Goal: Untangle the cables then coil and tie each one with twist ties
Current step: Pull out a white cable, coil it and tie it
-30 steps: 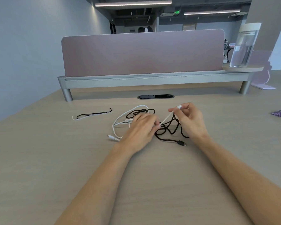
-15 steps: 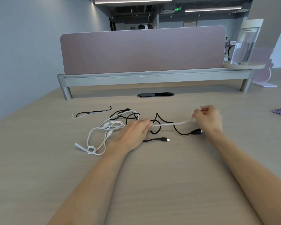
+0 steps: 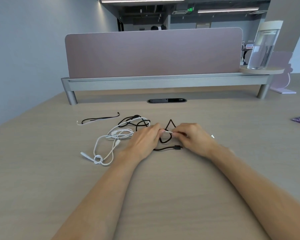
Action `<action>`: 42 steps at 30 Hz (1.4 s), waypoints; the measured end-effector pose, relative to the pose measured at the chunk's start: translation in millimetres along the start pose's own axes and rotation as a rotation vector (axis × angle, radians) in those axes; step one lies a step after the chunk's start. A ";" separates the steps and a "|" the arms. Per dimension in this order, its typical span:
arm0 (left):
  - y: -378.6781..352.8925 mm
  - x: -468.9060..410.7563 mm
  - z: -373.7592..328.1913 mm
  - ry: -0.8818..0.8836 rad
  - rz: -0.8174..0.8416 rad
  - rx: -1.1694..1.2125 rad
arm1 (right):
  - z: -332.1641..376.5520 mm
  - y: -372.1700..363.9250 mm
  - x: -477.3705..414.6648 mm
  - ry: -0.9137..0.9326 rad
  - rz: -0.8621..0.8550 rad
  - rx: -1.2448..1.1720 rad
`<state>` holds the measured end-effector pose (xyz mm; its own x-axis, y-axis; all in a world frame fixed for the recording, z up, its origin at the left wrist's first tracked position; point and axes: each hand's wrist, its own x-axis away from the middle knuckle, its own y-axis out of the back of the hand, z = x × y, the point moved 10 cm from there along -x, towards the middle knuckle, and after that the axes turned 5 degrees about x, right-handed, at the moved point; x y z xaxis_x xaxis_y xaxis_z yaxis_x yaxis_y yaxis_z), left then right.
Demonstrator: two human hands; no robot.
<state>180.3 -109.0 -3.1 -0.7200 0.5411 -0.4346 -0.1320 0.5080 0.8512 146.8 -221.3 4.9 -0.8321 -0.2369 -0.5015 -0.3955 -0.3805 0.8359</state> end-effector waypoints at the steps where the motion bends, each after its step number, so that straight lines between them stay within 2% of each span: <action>1: 2.6 -0.1 0.4 0.010 -0.018 0.000 | -7.5 9.4 -0.9 -0.051 -0.056 -0.025; 3: 5.5 -0.2 4.0 0.047 -0.041 -0.011 | -30.7 29.7 1.5 -0.196 -0.165 0.001; 5: 3.9 -0.1 6.0 0.052 -0.030 -0.073 | -55.8 42.6 9.1 -0.342 -0.196 0.113; 9: 1.3 -1.5 11.3 0.058 -0.027 -0.153 | -88.6 47.6 31.3 -0.596 -0.042 0.256; 12: -1.5 -2.1 11.3 0.054 -0.009 -0.128 | -69.3 39.4 25.8 -0.495 0.002 0.275; 15: -1.4 -2.4 7.5 0.029 -0.008 -0.075 | -22.6 28.5 9.3 -0.191 -0.092 0.152; 17: -1.4 -2.2 4.1 0.003 0.000 -0.033 | 0.3 10.6 1.9 0.012 -0.054 0.099; 20: -0.5 -0.2 -2.3 -0.032 0.005 -0.003 | 11.0 1.5 0.5 0.127 -0.023 0.089; 22: 2.6 0.4 -3.0 -0.029 -0.011 -0.017 | -1.1 17.7 0.5 0.019 -0.131 0.129; 24: 3.8 0.5 1.9 0.003 -0.019 -0.035 | -23.3 35.2 5.7 -0.199 -0.203 0.236; 27: 1.0 -1.4 10.1 0.035 -0.013 -0.075 | -49.2 39.8 16.5 -0.435 -0.112 0.398; 30: -1.7 -2.1 11.5 0.024 -0.006 -0.070 | -45.2 37.4 18.9 -0.408 -0.099 0.422; 33: -1.7 -1.9 9.6 0.001 -0.013 -0.042 | -20.3 35.0 12.2 -0.198 -0.186 0.335; 35: -0.7 -2.0 7.2 -0.015 -0.019 -0.043 | -0.3 22.6 7.0 -0.020 -0.128 0.231; 37: 0.0 -2.0 3.7 -0.034 -0.028 -0.059 | 11.4 9.9 4.6 0.074 -0.053 0.162; 39: 3.0 -1.0 -0.5 -0.050 -0.053 -0.125 | 4.9 10.1 1.7 0.027 -0.073 0.162; 42: 10.1 -0.3 3.7 -0.018 -0.103 -0.185 | -31.5 38.2 6.1 -0.263 -0.184 0.243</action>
<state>181.7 -101.5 4.6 -0.6843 0.5051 -0.5260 -0.3285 0.4305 0.8407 138.9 -265.4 26.7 -0.7976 0.0640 -0.5997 -0.6011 -0.1654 0.7819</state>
